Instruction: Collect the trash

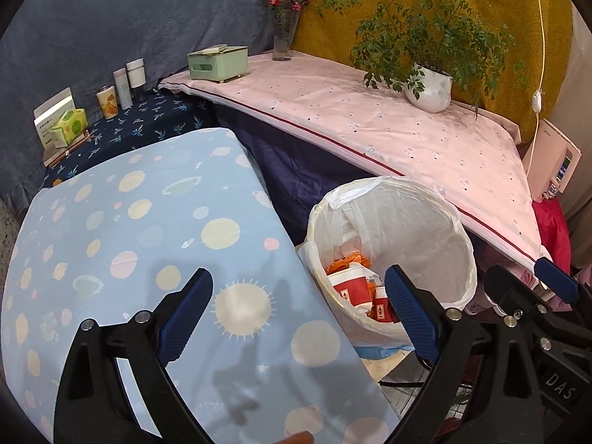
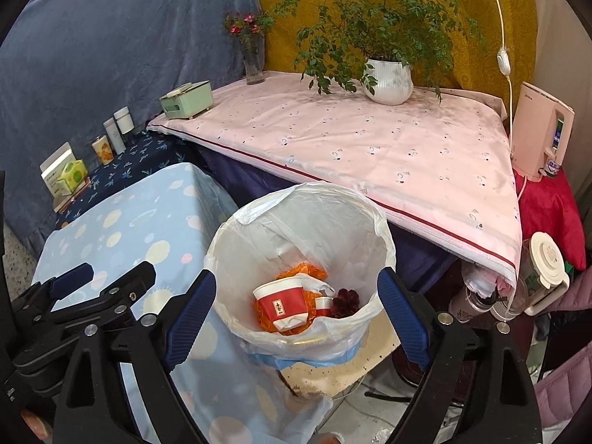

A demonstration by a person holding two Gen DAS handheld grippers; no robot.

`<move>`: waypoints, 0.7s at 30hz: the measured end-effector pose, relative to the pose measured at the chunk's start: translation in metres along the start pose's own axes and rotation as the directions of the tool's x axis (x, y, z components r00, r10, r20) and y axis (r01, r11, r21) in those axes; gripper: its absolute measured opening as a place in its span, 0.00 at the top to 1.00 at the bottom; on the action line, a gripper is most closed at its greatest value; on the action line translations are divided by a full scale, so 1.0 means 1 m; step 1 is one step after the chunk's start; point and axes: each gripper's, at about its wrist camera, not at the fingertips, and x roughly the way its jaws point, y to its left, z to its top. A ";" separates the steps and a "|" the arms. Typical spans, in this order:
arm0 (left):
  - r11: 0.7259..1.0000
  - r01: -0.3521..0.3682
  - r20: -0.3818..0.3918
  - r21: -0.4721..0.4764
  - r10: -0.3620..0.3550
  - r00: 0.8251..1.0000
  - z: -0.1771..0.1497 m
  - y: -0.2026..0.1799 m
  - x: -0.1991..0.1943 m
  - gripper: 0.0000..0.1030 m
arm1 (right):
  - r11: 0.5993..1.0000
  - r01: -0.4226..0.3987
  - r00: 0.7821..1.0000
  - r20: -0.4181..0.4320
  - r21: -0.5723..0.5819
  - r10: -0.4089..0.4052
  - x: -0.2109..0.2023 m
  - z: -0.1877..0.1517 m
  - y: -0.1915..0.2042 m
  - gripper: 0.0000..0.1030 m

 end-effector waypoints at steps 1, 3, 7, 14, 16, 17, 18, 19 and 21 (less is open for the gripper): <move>1.000 0.002 -0.002 -0.004 -0.002 1.000 -0.001 0.001 -0.001 0.13 | 1.000 0.001 1.000 0.000 0.003 -0.001 -0.001 -0.001 0.000 0.15; 1.000 0.001 -0.007 -0.013 -0.001 1.000 -0.004 0.004 -0.002 0.13 | 1.000 0.009 1.000 -0.001 0.007 -0.009 -0.003 -0.004 -0.001 0.07; 0.999 -0.008 -0.014 -0.037 0.007 1.000 -0.010 0.011 -0.004 0.13 | 0.999 0.033 0.999 -0.010 0.001 -0.033 -0.004 -0.010 -0.002 0.06; 0.997 -0.018 -0.016 -0.071 0.017 1.000 -0.014 0.017 -0.006 0.13 | 0.998 0.057 0.998 -0.029 -0.014 -0.058 -0.003 -0.020 -0.002 0.06; 0.998 -0.024 -0.016 -0.063 0.023 1.000 -0.015 0.016 -0.006 0.13 | 0.997 0.069 0.997 -0.028 -0.025 -0.070 -0.004 -0.021 0.000 0.06; 0.998 -0.024 -0.015 -0.059 0.023 1.000 -0.015 0.016 -0.006 0.13 | 0.997 0.073 0.997 -0.026 -0.029 -0.074 -0.004 -0.022 0.000 0.06; 0.998 -0.026 -0.014 -0.054 0.025 1.000 -0.016 0.015 -0.006 0.13 | 0.997 0.073 0.997 -0.027 -0.030 -0.074 -0.004 -0.023 0.001 0.06; 0.998 -0.032 -0.014 -0.048 0.031 0.999 -0.017 0.014 -0.006 0.13 | 0.997 0.073 0.997 -0.029 -0.031 -0.074 -0.004 -0.023 0.001 0.06; 0.998 -0.038 -0.014 -0.041 0.038 0.999 -0.017 0.012 -0.006 0.13 | 0.997 0.074 0.997 -0.030 -0.033 -0.075 -0.004 -0.024 0.002 0.06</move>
